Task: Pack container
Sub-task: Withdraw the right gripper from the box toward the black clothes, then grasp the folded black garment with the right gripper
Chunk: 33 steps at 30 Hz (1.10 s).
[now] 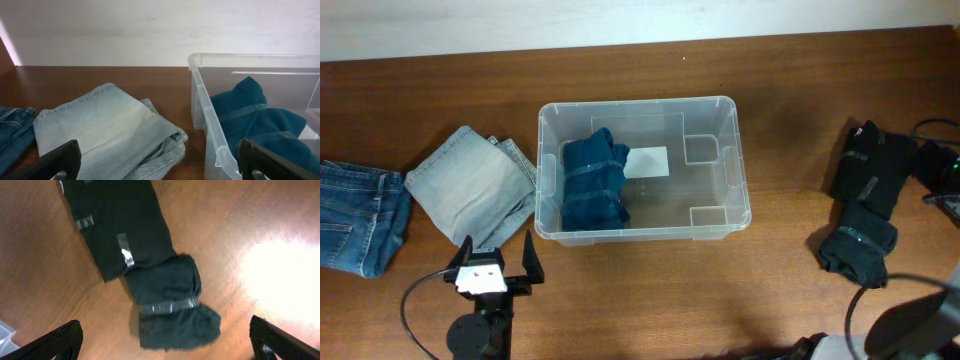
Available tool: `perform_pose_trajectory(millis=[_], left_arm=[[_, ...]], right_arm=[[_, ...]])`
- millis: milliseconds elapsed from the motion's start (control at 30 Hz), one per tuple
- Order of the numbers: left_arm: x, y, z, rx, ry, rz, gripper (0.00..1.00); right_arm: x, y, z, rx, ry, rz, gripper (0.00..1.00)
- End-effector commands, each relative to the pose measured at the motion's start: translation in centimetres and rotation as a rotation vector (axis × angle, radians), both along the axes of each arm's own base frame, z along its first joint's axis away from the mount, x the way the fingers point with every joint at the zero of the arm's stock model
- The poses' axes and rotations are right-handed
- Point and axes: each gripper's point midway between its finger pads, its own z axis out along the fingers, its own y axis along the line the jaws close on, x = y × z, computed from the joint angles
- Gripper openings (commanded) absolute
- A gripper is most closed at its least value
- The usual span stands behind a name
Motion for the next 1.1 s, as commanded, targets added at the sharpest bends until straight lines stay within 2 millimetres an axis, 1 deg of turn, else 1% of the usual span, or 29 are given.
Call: perform_pose_trajectory(millis=[0, 67, 200, 367, 433, 600, 700, 833, 967, 1033, 1067], left_arm=[[0.0, 0.2, -0.1, 0.009, -0.004, 0.009, 0.99], [0.0, 0.2, -0.1, 0.009, -0.004, 0.009, 0.99], [0.0, 0.2, -0.1, 0.009, -0.004, 0.009, 0.99], [0.0, 0.2, -0.1, 0.009, -0.004, 0.009, 1.00], [0.0, 0.2, -0.1, 0.009, -0.004, 0.009, 1.00], [0.0, 0.2, -0.1, 0.009, -0.004, 0.009, 0.99], [0.0, 0.2, -0.1, 0.009, -0.004, 0.009, 0.99], [0.0, 0.2, -0.1, 0.009, -0.004, 0.009, 1.00], [0.0, 0.2, -0.1, 0.009, -0.004, 0.009, 0.99], [0.0, 0.2, -0.1, 0.009, -0.004, 0.009, 0.99], [0.0, 0.2, -0.1, 0.009, -0.004, 0.009, 0.99]], right_arm=[[1.8, 0.2, -1.4, 0.063, -0.057, 0.140, 0.98], [2.9, -0.3, -1.8, 0.070, -0.096, 0.180, 0.98], [5.1, -1.9, -3.0, 0.042, -0.149, 0.246, 0.98], [7.8, -3.9, -5.4, -0.001, -0.182, 0.312, 0.98], [8.7, -4.8, -6.4, -0.015, -0.193, 0.314, 0.98], [10.5, -6.5, -8.7, -0.045, -0.213, 0.324, 0.98], [11.2, -7.2, -10.0, -0.060, -0.215, 0.339, 0.98], [11.5, -7.9, -12.1, -0.049, -0.203, 0.331, 0.98], [11.6, -7.9, -14.7, -0.012, -0.180, 0.330, 0.99], [11.4, -7.7, -15.7, 0.006, -0.166, 0.328, 1.00], [11.3, -7.7, -16.2, 0.016, -0.158, 0.327, 0.98]])
